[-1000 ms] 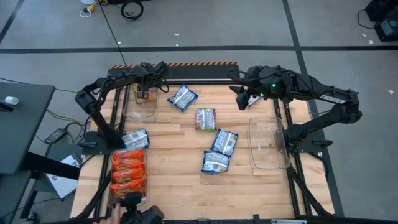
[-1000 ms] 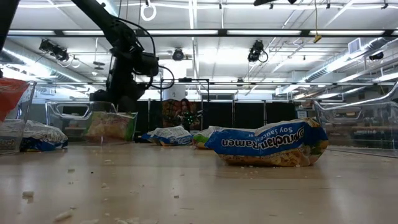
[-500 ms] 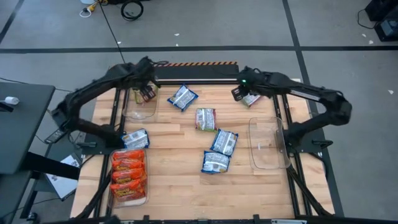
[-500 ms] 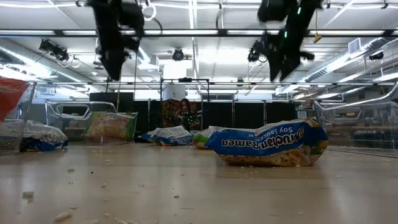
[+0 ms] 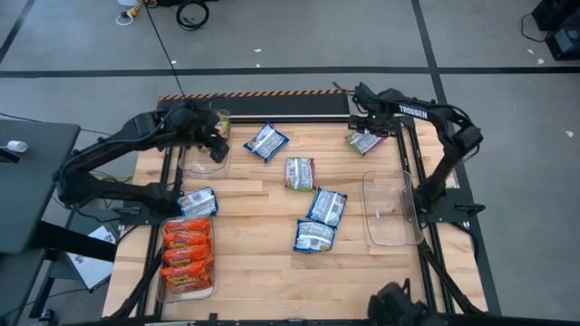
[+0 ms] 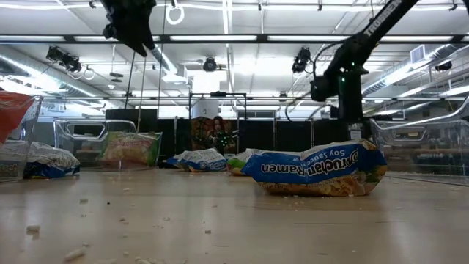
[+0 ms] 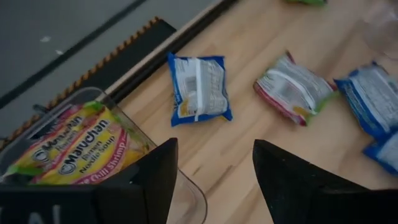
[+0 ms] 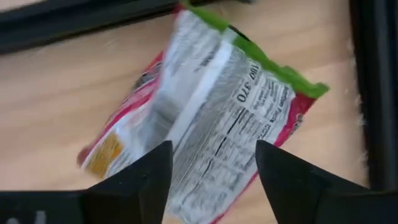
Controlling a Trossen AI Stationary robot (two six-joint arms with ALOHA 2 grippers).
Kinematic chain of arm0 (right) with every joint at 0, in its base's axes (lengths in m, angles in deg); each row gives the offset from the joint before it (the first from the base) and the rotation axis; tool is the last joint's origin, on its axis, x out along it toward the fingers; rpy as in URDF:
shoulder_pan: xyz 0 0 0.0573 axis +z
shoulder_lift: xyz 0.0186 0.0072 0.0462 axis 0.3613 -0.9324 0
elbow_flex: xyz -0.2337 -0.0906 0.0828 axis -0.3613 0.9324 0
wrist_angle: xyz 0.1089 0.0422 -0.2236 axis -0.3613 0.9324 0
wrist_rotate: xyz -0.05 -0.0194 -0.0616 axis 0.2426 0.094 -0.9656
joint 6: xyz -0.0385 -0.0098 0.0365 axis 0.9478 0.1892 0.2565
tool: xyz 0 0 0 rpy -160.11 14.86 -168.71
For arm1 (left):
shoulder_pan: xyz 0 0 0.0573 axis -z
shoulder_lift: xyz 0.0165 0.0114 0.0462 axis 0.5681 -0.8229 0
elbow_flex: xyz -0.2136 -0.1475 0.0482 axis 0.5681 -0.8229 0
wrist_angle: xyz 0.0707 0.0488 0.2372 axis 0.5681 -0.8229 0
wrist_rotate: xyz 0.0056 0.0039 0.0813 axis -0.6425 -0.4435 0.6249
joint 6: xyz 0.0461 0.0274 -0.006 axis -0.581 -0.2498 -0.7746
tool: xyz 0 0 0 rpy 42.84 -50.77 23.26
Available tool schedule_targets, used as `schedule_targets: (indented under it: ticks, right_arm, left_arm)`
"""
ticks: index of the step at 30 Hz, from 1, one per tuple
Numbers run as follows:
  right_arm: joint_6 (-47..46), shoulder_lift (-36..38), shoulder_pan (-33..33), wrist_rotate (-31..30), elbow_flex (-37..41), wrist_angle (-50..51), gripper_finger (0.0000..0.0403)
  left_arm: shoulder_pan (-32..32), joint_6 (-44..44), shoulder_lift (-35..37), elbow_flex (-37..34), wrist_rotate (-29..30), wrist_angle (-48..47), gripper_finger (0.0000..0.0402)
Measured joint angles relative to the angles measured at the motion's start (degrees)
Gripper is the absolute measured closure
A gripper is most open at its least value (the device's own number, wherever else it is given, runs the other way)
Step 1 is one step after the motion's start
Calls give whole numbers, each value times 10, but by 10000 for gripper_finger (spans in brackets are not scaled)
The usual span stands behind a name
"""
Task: Sort Maruchan noodles
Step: Put the right green noodle pack into the top left transparent bin
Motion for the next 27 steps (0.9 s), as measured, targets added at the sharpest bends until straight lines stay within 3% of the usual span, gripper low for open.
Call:
schedule_targets:
  ticks: [4,10,18,22,27]
  right_arm:
    - [-42,-16,-27,18,0,-34,153]
    - [-119,-17,-21,51,0,-83,153]
    - [-197,-19,-11,40,7,-55,162]
    - [-215,-19,-6,23,7,-49,194]
    - [-216,-19,8,25,7,-49,276]
  left_arm:
    - [41,63,0,0,72,7,189]
    - [85,83,0,0,89,25,189]
    - [101,94,0,0,128,30,189]
    - [101,97,0,0,143,30,189]
    - [101,93,0,0,135,53,189]
